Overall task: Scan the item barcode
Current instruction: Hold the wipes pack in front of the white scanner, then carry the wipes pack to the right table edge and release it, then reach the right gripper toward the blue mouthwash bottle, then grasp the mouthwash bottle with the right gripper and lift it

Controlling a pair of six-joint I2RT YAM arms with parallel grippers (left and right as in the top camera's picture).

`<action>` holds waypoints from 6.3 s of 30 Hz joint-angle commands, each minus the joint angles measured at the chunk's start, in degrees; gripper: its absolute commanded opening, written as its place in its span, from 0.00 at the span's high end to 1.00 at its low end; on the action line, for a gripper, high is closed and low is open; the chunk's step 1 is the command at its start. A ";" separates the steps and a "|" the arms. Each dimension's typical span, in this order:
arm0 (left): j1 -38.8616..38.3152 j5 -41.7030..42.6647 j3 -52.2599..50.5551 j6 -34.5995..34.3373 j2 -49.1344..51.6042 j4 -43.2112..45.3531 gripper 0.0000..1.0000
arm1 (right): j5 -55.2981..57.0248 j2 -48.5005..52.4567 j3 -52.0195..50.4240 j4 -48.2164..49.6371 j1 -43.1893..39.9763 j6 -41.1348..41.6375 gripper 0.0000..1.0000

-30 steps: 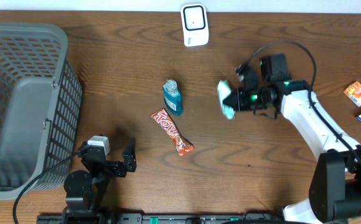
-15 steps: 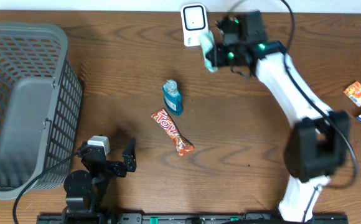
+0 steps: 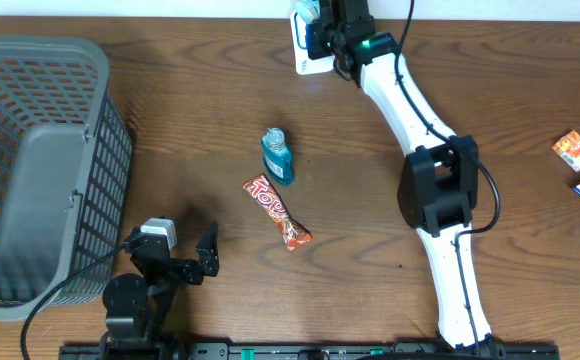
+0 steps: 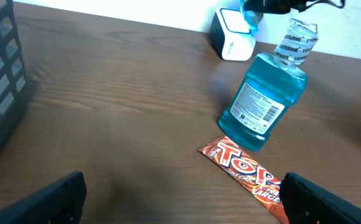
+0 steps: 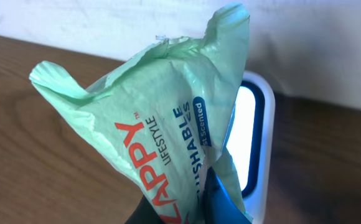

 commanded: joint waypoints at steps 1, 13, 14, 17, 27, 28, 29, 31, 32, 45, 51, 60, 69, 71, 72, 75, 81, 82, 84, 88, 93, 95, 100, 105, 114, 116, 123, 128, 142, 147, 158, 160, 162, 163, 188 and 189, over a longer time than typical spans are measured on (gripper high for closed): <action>0.24 0.87 -0.79 -0.13 -0.04 -1.44 0.02 | 3.45 0.11 2.64 1.86 0.85 -1.38 0.99; 0.24 0.87 -0.79 -0.13 -0.04 -1.44 0.02 | 14.62 -3.78 11.21 -24.35 -0.15 0.85 0.99; 0.24 0.87 -0.79 -0.13 -0.04 -1.44 0.02 | 17.73 -4.79 11.56 -28.57 -0.72 1.79 0.99; 0.24 0.87 -0.79 -0.13 -0.04 -1.44 0.02 | 25.42 -7.58 11.63 -40.28 -3.28 5.11 0.99; 0.24 0.87 -0.79 -0.13 -0.04 -1.44 0.01 | 38.05 -7.93 3.48 -48.89 -20.06 8.72 0.99; 0.24 0.87 -0.79 -0.13 -0.04 -1.44 0.02 | 37.75 -7.93 1.33 -47.25 -22.14 8.72 0.99; 0.24 0.87 -0.79 -0.13 -0.04 -1.44 0.02 | 37.62 -7.93 -0.42 -45.90 -23.80 8.72 0.99; 0.24 0.87 -0.79 -0.13 -0.04 -1.44 0.02 | 37.62 -7.93 -4.83 -41.92 -27.67 8.70 0.99; 0.24 0.87 -0.79 -0.13 -0.04 -1.44 0.02 | 37.57 -7.93 -7.08 -39.89 -29.42 8.31 0.99; 0.24 0.87 -0.79 -0.13 -0.04 -1.44 0.02 | 19.45 -8.94 -8.98 -36.85 -45.07 6.62 0.29; 0.24 0.87 -0.79 -0.13 -0.04 -1.44 0.02 | 9.09 -14.05 0.20 -43.10 -46.82 10.47 0.01; 0.24 0.87 -0.79 -0.13 -0.04 -1.44 0.02 | 2.91 -28.24 1.70 -48.13 -39.36 18.21 0.01; 0.24 0.87 -0.79 -0.13 -0.04 -1.44 0.02 | 2.45 -33.14 1.62 -51.41 -18.97 15.96 0.01; 0.24 0.87 -0.79 -0.13 -0.04 -1.44 0.02 | 1.25 -32.59 1.53 -52.52 -14.67 15.08 0.01; 0.24 0.87 -0.79 -0.13 -0.04 -1.44 0.02 | 0.85 -32.20 1.49 -53.22 -12.55 13.40 0.01; 0.24 0.87 -0.79 -0.13 -0.04 -1.44 0.02 | 0.72 -31.74 1.29 -54.97 -6.91 9.35 0.01; 0.24 0.87 -0.79 -0.13 -0.04 -1.44 0.02 | 0.76 -33.77 1.11 -56.15 1.99 5.16 0.01; 0.24 0.87 -0.79 -0.13 -0.04 -1.44 0.02 | 0.81 -35.91 1.11 -58.75 3.65 4.44 0.01; 0.24 0.87 -0.79 -0.13 -0.04 -1.44 0.01 | 0.87 -37.38 1.07 -60.65 4.28 3.65 0.01; 0.24 0.87 -0.79 -0.11 -0.04 -1.44 0.02 | 1.86 -39.71 -1.03 -60.76 4.70 1.62 0.01; 0.24 0.87 -0.79 -0.13 -0.04 -1.44 0.02 | 1.16 -43.71 -10.93 -56.65 6.82 1.84 0.01; 0.24 0.87 -0.79 -0.13 -0.04 -1.44 0.02 | 1.16 -47.01 -17.35 -53.40 7.41 1.86 0.01; 0.24 0.87 -0.79 -0.13 -0.04 -1.44 0.02 | 1.81 -60.06 -36.70 -40.59 7.56 3.30 0.01; 0.24 0.90 -0.79 -0.13 -0.04 -1.44 0.02 | 1.53 -74.66 -63.93 -17.05 7.91 1.92 0.01; 0.24 0.90 -0.79 -0.13 -0.04 -1.44 0.02 | -5.68 -69.88 -80.81 8.72 11.87 -2.29 0.01; 0.24 0.87 -0.79 -0.13 -0.04 -1.44 0.02 | -5.70 -64.61 -78.86 11.82 13.18 -2.27 0.01; 0.24 0.87 -0.79 -0.11 -0.04 -1.44 0.02 | -5.70 -55.91 -72.28 13.05 15.87 -2.80 0.01; 0.24 0.87 -0.79 -0.13 -0.04 -1.44 0.02 | -3.06 -53.75 -70.99 15.28 17.97 -3.98 0.01; 0.24 0.87 -0.79 -0.13 -0.04 -1.44 0.01 | 2.01 -40.96 -67.65 26.49 18.75 -8.59 0.01; 0.24 0.87 -0.79 -0.13 -0.04 -1.44 0.02 | 1.97 -40.50 -66.20 27.41 18.80 -9.53 0.01; 0.24 0.87 -0.79 -0.13 -0.04 -1.44 0.02 | -0.07 -40.15 -65.99 26.77 19.65 -10.01 0.04; 0.24 0.87 -0.79 -0.11 -0.04 -1.44 0.02 | -0.35 -39.71 -65.99 26.77 20.11 -10.32 0.06; 0.24 0.87 -0.79 -0.13 -0.04 -1.44 0.02 | -0.31 -39.21 -65.99 26.88 20.52 -10.88 0.08; 0.24 0.87 -0.79 -0.13 -0.04 -1.44 0.02 | -0.07 -38.95 -65.99 26.88 20.63 -10.88 0.09; 0.24 0.87 -0.79 -0.13 -0.04 -1.44 0.01 | -1.14 -40.52 -60.06 15.34 19.15 -8.52 0.86; 0.24 0.87 -0.79 -0.11 -0.04 -1.44 0.02 | -3.04 -41.27 -59.32 13.27 18.56 -8.15 0.87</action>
